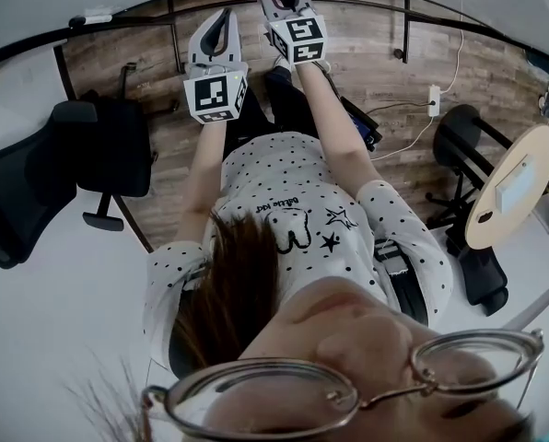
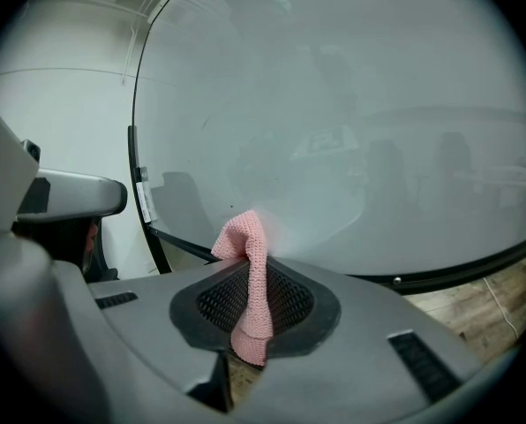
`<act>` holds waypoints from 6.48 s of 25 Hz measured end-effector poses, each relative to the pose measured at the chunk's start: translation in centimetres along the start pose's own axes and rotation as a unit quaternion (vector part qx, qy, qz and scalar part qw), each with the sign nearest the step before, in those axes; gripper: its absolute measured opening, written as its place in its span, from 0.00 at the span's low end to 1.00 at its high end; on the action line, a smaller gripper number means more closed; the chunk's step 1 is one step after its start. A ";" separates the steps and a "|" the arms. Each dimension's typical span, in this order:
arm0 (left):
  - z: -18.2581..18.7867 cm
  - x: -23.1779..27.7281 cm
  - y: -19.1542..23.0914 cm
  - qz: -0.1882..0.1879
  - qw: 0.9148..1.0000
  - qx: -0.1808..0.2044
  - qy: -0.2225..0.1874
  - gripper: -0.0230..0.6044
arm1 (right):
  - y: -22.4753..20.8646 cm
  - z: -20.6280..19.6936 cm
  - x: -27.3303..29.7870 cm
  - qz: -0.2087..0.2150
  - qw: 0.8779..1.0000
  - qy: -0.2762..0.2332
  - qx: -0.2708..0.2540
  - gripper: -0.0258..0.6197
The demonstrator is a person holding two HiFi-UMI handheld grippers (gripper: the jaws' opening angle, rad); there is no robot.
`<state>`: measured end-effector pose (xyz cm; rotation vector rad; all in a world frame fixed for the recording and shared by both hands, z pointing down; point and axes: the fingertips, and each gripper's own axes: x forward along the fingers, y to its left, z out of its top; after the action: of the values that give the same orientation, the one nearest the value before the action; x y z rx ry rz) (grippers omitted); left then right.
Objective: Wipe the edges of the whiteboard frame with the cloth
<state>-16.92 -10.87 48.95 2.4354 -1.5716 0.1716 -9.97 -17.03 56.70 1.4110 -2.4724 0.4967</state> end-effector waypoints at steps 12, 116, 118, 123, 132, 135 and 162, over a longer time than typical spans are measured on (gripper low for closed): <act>-0.8 0.5 -4.3 0.004 1.000 -0.005 0.000 0.06 | -4.2 -0.4 -2.5 -0.004 1.000 -0.001 0.001 0.09; 0.2 15.9 -31.1 -0.023 0.999 0.030 0.016 0.06 | -30.0 -2.6 -16.7 0.018 0.999 0.046 0.010 0.09; 0.4 16.2 -31.5 -0.021 0.999 0.032 0.015 0.06 | -30.6 -2.5 -16.9 0.016 0.999 0.043 0.015 0.09; 0.7 16.5 -32.0 -0.018 0.999 0.031 0.015 0.06 | -31.4 -2.1 -17.1 0.015 0.999 0.042 0.023 0.09; 0.4 16.8 -35.6 -0.016 0.999 0.041 0.012 0.06 | -34.1 -2.3 -19.5 0.018 0.999 0.031 0.021 0.09; -0.1 17.4 -36.0 -0.017 0.999 0.043 0.016 0.06 | -35.0 -2.8 -19.4 0.017 0.999 0.033 0.022 0.09; 0.3 20.0 -40.3 -0.048 0.998 0.041 0.009 0.06 | -39.4 -2.0 -22.6 -0.004 1.000 0.023 0.011 0.09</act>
<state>28.06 -12.66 47.78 2.5595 -1.4630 0.2447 35.47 -17.16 56.59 1.4016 -2.4313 0.5503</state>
